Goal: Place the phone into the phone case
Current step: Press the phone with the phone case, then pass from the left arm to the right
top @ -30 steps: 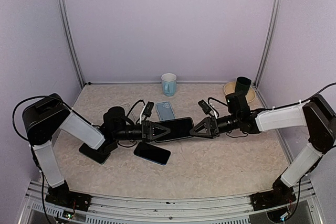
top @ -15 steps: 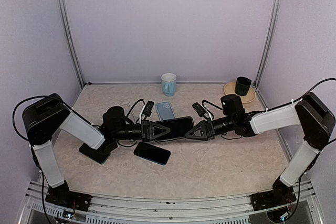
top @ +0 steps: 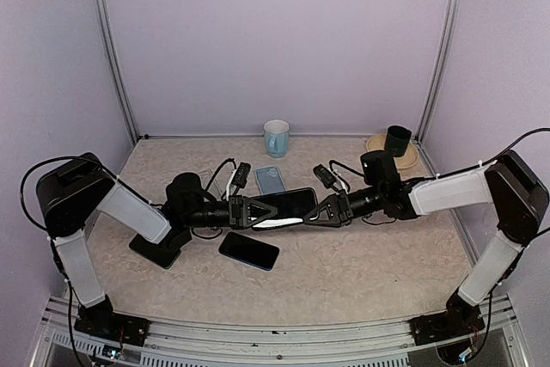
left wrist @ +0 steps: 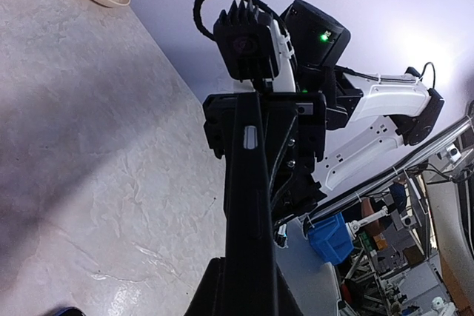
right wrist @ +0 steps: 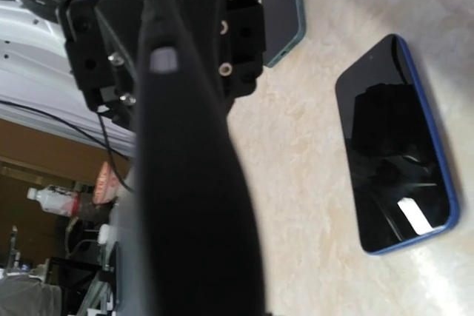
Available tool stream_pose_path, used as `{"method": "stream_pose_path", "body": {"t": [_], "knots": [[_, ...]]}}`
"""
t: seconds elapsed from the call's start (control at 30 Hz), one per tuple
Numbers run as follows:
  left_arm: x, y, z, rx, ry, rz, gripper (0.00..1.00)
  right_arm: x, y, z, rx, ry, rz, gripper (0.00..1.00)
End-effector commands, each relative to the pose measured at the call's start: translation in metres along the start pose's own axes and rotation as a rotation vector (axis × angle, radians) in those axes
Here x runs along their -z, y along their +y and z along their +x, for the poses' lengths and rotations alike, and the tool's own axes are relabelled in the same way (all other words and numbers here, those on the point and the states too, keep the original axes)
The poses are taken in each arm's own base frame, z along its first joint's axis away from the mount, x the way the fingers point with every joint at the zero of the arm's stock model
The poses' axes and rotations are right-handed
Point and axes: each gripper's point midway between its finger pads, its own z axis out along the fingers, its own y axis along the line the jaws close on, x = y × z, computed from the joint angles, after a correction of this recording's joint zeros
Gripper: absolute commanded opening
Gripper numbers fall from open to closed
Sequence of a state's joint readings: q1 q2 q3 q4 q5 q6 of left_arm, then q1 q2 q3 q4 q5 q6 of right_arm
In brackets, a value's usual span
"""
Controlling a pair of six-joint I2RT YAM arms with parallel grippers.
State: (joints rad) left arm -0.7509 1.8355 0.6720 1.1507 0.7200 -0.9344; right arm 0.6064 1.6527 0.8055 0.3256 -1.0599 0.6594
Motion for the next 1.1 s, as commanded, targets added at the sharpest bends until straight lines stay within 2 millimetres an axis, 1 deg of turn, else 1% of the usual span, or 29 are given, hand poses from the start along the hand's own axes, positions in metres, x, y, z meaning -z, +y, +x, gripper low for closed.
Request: {"method": "stream_pose_path", "body": {"t": [0.0, 0.13, 0.23, 0.4, 0.43, 0.47, 0.5, 0.53, 0.7, 0.77, 0.83, 0.87, 0.97, 1.07], "knots": [[-0.004, -0.013, -0.013, -0.039, -0.031, 0.011, 0.00, 0.000, -0.010, -0.013, 0.047, -0.032, 0.136, 0.17], [-0.004, -0.015, -0.014, -0.048, -0.029, 0.007, 0.00, 0.005, -0.017, -0.013, 0.074, -0.029, 0.206, 0.40], [-0.004, -0.015, -0.013, -0.048, -0.027, 0.006, 0.00, 0.009, -0.021, -0.014, 0.099, -0.030, 0.256, 0.51], [-0.002, -0.013, -0.009, -0.038, -0.018, -0.006, 0.00, 0.018, -0.025, -0.014, 0.153, -0.035, 0.344, 0.64], [-0.002, -0.012, -0.008, -0.038, -0.013, -0.009, 0.00, 0.021, -0.027, -0.012, 0.168, -0.037, 0.364, 0.71], [-0.002, -0.011, -0.007, -0.036, -0.009, -0.014, 0.00, 0.023, -0.027, -0.012, 0.194, -0.043, 0.383, 0.79], [-0.002, -0.011, -0.006, -0.035, -0.005, -0.016, 0.00, 0.026, -0.028, -0.012, 0.223, -0.051, 0.410, 0.91], [-0.002, -0.011, -0.005, -0.036, 0.000, -0.018, 0.00, 0.030, -0.027, -0.014, 0.255, -0.062, 0.437, 0.98], [-0.003, -0.009, 0.000, -0.045, 0.028, -0.044, 0.00, 0.048, -0.019, -0.022, 0.372, -0.131, 0.528, 1.00], [-0.004, -0.009, 0.002, -0.046, 0.041, -0.050, 0.00, 0.053, -0.017, -0.020, 0.415, -0.144, 0.545, 1.00], [-0.004, -0.008, 0.005, -0.050, 0.050, -0.054, 0.00, 0.055, -0.004, -0.021, 0.512, -0.160, 0.514, 1.00], [-0.004, -0.008, 0.006, -0.052, 0.054, -0.055, 0.00, 0.054, -0.001, -0.019, 0.535, -0.165, 0.497, 1.00], [-0.005, -0.009, 0.009, -0.052, 0.068, -0.060, 0.00, 0.056, 0.018, -0.018, 0.635, -0.185, 0.445, 1.00], [-0.008, -0.010, 0.014, -0.051, 0.087, -0.064, 0.00, 0.056, 0.029, -0.019, 0.721, -0.190, 0.447, 1.00]]}}
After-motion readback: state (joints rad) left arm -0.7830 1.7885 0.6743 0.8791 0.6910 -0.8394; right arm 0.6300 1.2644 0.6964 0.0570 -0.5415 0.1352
